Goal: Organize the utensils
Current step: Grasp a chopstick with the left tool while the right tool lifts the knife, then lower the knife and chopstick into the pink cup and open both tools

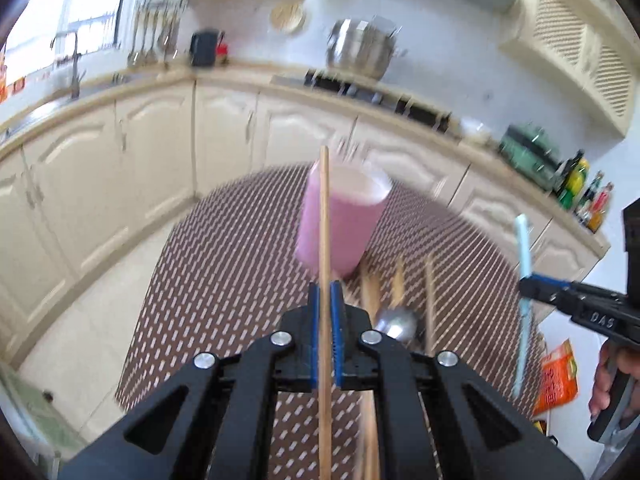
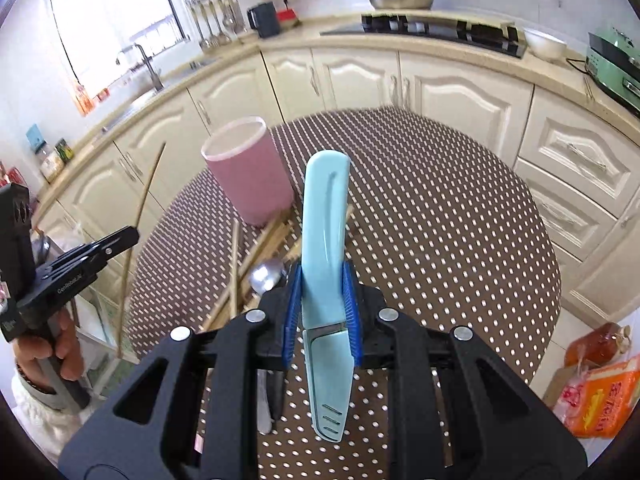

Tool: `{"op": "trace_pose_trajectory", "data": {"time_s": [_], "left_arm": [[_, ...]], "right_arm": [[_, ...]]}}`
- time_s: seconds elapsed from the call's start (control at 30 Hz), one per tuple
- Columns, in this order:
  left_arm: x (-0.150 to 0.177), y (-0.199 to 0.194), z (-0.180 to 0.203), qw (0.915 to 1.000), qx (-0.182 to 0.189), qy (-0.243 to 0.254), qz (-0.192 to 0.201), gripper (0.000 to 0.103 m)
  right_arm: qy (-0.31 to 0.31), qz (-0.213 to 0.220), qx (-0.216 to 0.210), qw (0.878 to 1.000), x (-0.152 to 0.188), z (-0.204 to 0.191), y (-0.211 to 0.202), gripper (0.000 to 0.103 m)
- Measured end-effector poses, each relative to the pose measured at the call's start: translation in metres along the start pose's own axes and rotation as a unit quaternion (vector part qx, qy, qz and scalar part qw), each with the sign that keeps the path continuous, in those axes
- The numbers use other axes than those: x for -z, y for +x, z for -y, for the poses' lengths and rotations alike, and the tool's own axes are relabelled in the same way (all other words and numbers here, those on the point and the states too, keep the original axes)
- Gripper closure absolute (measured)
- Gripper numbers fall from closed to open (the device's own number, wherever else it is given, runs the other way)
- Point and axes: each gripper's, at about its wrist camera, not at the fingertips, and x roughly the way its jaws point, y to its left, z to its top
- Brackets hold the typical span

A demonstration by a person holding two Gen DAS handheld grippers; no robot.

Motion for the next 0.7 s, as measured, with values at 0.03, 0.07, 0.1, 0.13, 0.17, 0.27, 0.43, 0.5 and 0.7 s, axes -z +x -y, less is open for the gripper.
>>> {"op": "trace_pose_trajectory", "data": {"time_s": [0.03,0.07,0.1,0.13,0.17,0.27,0.43,0.5,0.7], "left_arm": [[-0.004,-0.003,0.006,0.9997,0.013,0.002,0.019,0.098],[-0.005,-0.006,0.011,0.9990,0.024,0.006,0.037,0.098],[-0.011,-0.001,0.017,0.9983,0.029,0.008,0.050,0.098],[-0.014,-0.003,0.021,0.9970,0.037,0.011,0.068,0.098],[-0.019,-0.005,0.025,0.9951,0.047,0.016,0.086,0.098],[-0.038,-0.001,0.037,0.9889,0.060,0.022,0.134,0.098],[-0.072,0.008,0.048,0.9731,0.060,0.037,0.219,0.097],[-0.083,0.016,0.052,0.9684,0.062,0.041,0.238,0.097],[-0.103,0.043,0.048,0.9601,0.057,0.047,0.270,0.097]], "right_arm": [[0.001,0.007,-0.004,1.000,0.003,-0.007,-0.001,0.082],[0.002,0.017,-0.010,1.000,-0.002,-0.007,-0.005,0.082],[0.003,0.028,-0.017,0.999,-0.006,-0.008,-0.008,0.082],[0.004,0.040,-0.022,0.999,-0.011,-0.010,-0.010,0.082],[0.004,0.047,-0.026,0.999,-0.015,-0.012,-0.013,0.082],[-0.001,0.080,-0.043,0.996,-0.031,-0.025,-0.018,0.082],[-0.010,0.142,-0.062,0.988,-0.065,-0.046,-0.013,0.082],[-0.008,0.160,-0.071,0.984,-0.081,-0.051,-0.003,0.082],[-0.002,0.192,-0.083,0.978,-0.111,-0.059,0.030,0.082]]}}
